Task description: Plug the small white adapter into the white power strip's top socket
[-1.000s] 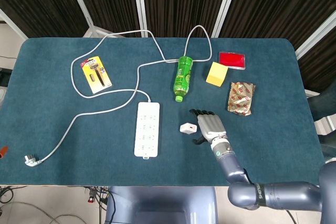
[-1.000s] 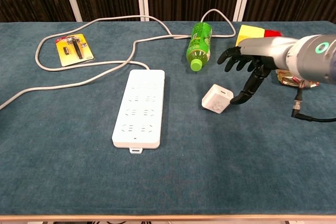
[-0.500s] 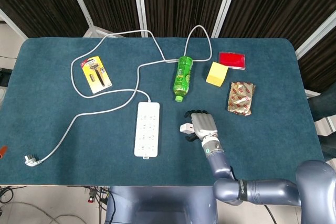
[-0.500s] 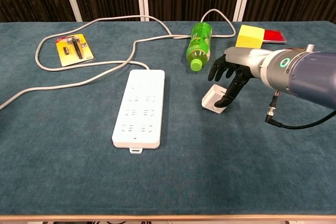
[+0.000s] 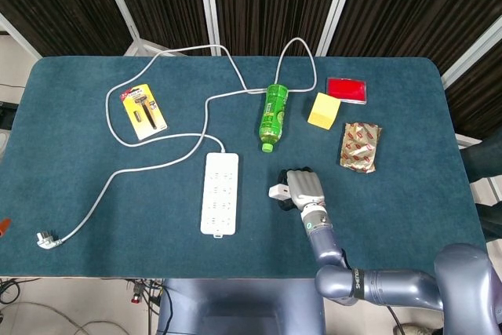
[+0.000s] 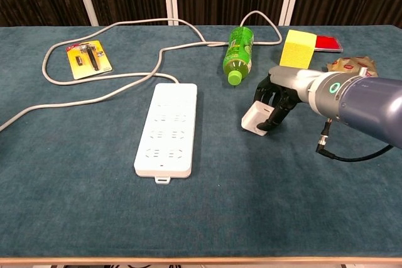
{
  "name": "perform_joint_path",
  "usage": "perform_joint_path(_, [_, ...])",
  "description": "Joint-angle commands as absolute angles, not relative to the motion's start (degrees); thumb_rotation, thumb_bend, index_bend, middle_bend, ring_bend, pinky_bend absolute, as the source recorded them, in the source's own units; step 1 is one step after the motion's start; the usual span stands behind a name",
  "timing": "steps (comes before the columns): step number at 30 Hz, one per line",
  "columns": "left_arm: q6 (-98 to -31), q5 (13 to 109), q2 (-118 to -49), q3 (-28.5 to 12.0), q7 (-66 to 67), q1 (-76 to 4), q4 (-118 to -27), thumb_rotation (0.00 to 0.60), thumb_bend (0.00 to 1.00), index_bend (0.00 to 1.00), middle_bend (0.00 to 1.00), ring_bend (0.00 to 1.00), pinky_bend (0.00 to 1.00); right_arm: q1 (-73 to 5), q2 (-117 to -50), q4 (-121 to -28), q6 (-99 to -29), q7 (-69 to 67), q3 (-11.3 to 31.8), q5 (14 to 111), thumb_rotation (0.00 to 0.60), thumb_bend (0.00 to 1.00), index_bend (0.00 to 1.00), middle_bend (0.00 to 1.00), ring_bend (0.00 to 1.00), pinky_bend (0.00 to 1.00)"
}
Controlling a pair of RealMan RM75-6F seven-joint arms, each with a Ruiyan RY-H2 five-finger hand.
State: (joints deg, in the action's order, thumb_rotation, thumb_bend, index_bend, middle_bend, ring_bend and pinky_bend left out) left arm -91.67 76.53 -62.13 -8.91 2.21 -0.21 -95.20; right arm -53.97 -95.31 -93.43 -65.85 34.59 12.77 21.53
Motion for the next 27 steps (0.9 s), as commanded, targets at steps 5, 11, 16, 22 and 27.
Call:
perform_joint_path(5, [-91.6, 76.6, -62.2, -8.9, 2.2, -0.3, -95.2, 0.600, 0.10, 0.16, 0.00, 0.00, 0.00, -53.5, -95.9, -92.7, -65.3, 34.8, 13.3, 21.5, 0.600, 0.37, 0.42, 0.38, 0.30, 0.15])
perform_joint_path(11, [-91.6, 76.5, -62.2, -9.0, 2.3, -0.3, -95.1, 0.600, 0.10, 0.16, 0.00, 0.00, 0.00, -53.4, -96.5, -91.8, -64.9, 34.8, 14.1, 21.7, 0.600, 0.38, 0.44, 0.40, 0.31, 0.17])
perform_joint_path(16, [-91.5, 76.4, -62.3, -9.0, 2.4, -0.3, -95.1, 0.600, 0.10, 0.16, 0.00, 0.00, 0.00, -53.2, -97.2, -90.9, -64.4, 34.7, 14.6, 21.8, 0.600, 0.40, 0.47, 0.41, 0.33, 0.17])
perform_joint_path(22, [-91.6, 76.4, -62.2, -9.0, 2.5, -0.3, -95.1, 0.600, 0.10, 0.16, 0.00, 0.00, 0.00, -52.9, -97.7, -89.7, -63.8, 34.9, 14.8, 21.8, 0.600, 0.43, 0.51, 0.45, 0.35, 0.18])
perform_joint_path(27, [-91.5, 76.4, -62.3, -9.0, 2.5, -0.3, -95.1, 0.600, 0.10, 0.16, 0.00, 0.00, 0.00, -52.3, -98.1, -89.4, -63.1, 33.0, 15.5, 23.4, 0.600, 0.47, 0.60, 0.51, 0.41, 0.21])
